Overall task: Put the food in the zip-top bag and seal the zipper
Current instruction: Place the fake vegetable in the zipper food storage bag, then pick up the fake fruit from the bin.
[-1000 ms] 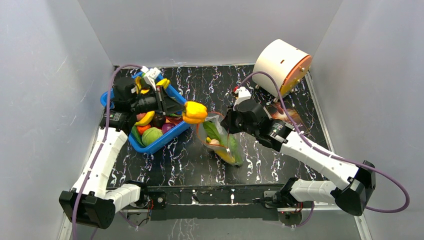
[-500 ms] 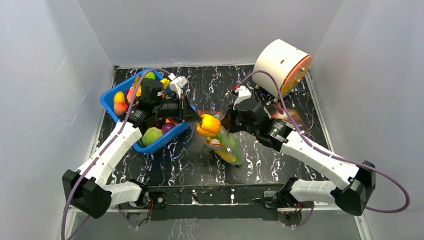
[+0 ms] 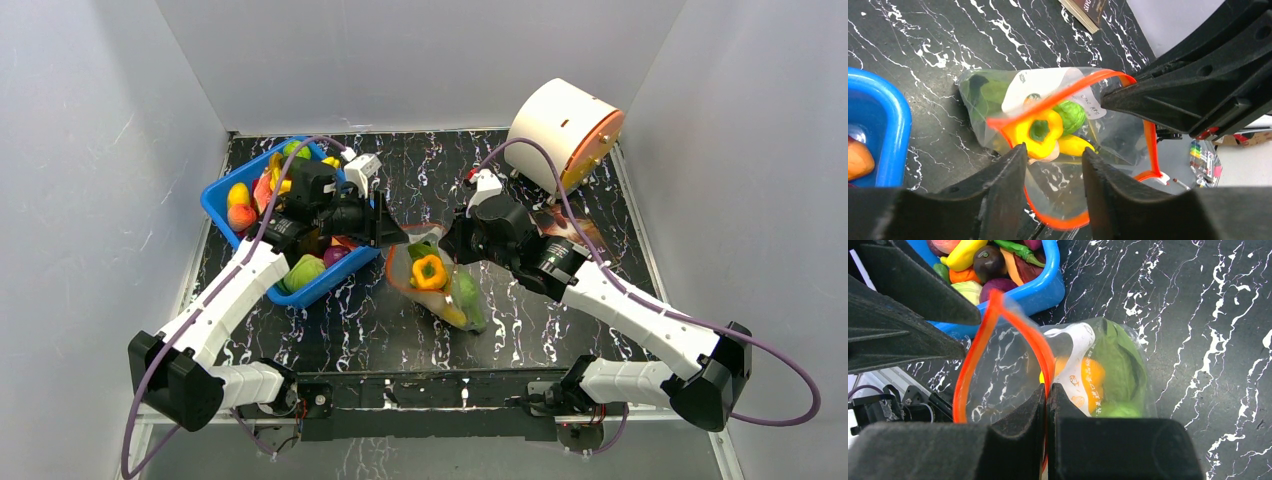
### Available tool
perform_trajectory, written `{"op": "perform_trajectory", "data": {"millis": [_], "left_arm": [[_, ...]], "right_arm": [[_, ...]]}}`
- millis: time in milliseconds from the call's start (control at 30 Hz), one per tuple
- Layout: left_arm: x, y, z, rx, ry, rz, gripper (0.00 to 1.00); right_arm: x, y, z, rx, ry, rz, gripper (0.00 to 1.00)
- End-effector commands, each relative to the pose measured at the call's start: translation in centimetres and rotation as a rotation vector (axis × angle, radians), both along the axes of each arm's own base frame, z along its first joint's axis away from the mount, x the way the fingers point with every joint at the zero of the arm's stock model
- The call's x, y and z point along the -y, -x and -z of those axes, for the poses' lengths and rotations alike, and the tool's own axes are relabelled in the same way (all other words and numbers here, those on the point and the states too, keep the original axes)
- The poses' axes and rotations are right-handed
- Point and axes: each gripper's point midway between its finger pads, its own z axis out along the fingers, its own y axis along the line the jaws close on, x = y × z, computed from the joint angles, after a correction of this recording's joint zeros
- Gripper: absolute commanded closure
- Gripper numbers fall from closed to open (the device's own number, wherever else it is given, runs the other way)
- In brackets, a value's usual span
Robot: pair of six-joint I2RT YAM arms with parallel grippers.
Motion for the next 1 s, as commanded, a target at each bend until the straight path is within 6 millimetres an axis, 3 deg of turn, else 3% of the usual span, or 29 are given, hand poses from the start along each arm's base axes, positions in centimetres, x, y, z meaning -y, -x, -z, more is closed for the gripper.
{"op": "perform_trajectory", "data": {"millis": [0,133,333,367,533,733,967], "left_arm": [[0.1,-0.3,-2.8,0.082,0.038,-0.009,0.52],[-0.5,-0.6,-3.6,0.125,0.036,-0.05,0.37],[-3.6,-2.0,-4.2,0.216,-0.092,-0.2,0.12],[-4.1,-2.2,-4.4,0.233,-0.112,-0.217,0.03],[-6.6,-3.8,-5.1,0.309,-0.23,-0.315,0.02],[-11.1,-6.6,-3.3,0.358,-0.446,-0.505,0.02],[-12.7,-7.5,-1.2,0.321,-0.459,-0.546,0.04]], "right_arm": [[-0.4,-0.6,-4.1,0.091,-0.081,0.001,1.0],[-0.3,-0.6,-4.1,0.093,-0.082,0.003,1.0],[0.1,-0.3,-4.1,0.097,-0.086,0.004,1.0],[0.2,-0.2,-4.1,0.098,-0.087,0.003,1.0],[0.4,0.1,-4.0,0.096,-0.091,0.0,1.0],[0.7,0.4,-3.9,0.101,-0.096,-0.001,1.0],[1.2,0.6,-3.9,0.107,-0.089,0.007,1.0]]}}
